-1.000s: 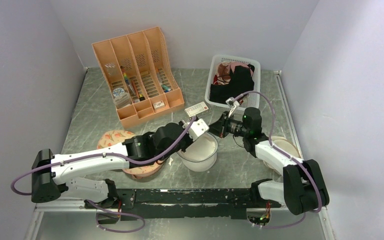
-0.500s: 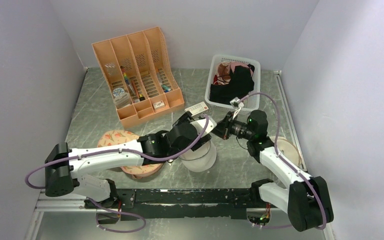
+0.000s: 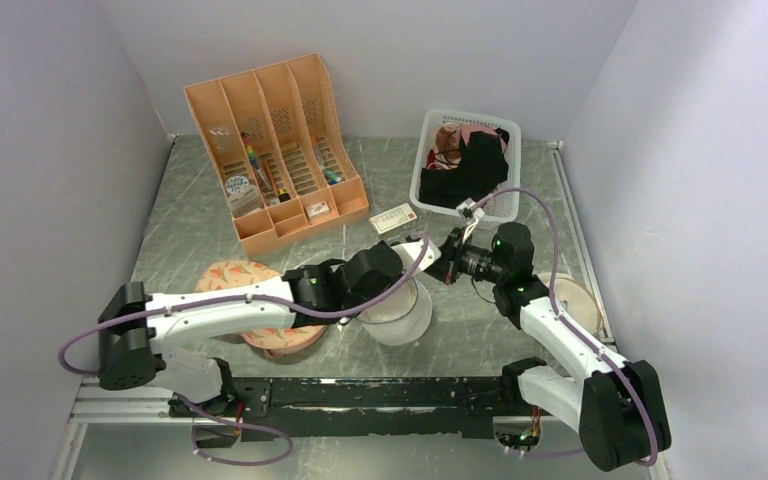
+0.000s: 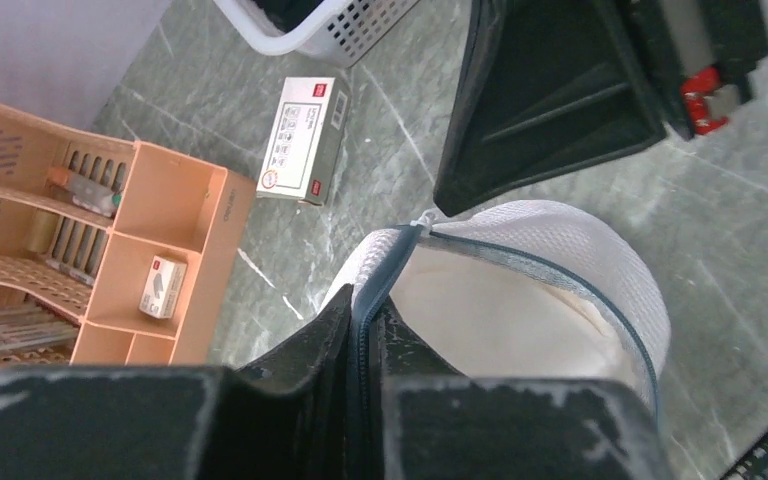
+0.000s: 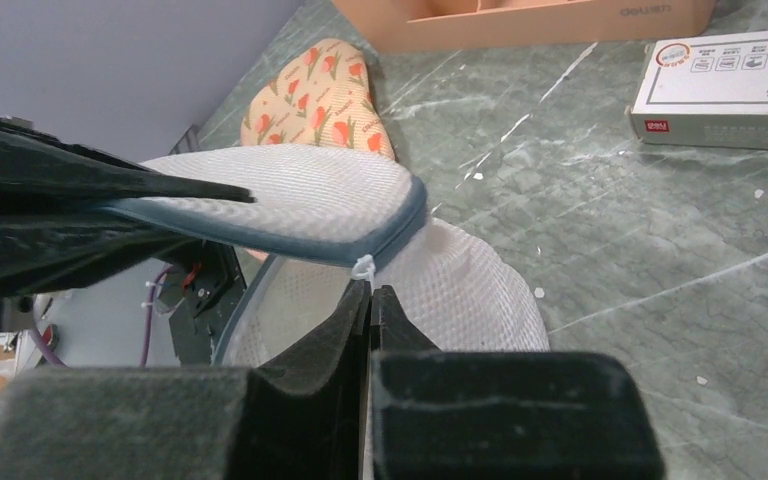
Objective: Unzip the laundry bag and remove the bra
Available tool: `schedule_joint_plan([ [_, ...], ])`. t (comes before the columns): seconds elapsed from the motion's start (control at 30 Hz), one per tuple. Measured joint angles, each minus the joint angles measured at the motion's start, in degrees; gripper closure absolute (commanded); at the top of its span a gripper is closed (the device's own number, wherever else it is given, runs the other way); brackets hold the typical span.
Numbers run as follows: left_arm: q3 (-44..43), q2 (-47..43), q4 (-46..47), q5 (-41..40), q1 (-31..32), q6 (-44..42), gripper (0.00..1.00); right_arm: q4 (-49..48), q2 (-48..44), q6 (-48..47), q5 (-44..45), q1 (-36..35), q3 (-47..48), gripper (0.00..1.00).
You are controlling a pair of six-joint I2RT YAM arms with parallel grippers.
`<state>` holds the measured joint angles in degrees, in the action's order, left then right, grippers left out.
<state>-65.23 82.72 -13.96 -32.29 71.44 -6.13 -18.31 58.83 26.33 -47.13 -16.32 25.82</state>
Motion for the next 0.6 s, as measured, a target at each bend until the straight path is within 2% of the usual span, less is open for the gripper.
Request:
schedule_joint_plan([
  [0.07,0.94,-2.32,0.46,1.57,0.04,-0.37,0.93,-0.13,0.07,-0.39,0.15,-0.04,0.0,1.0],
  [0.27,4.09,-10.32,2.38,6.08,0.57,-1.92,0.93,-1.25,4.87,-1.99,-1.68,-0.28,2.69,1.0],
  [0.6,4.66,-16.76,3.76,14.69,0.83,-4.0,0.93,-3.41,14.34,-5.07,-6.82,-0.26,7.32,1.0],
])
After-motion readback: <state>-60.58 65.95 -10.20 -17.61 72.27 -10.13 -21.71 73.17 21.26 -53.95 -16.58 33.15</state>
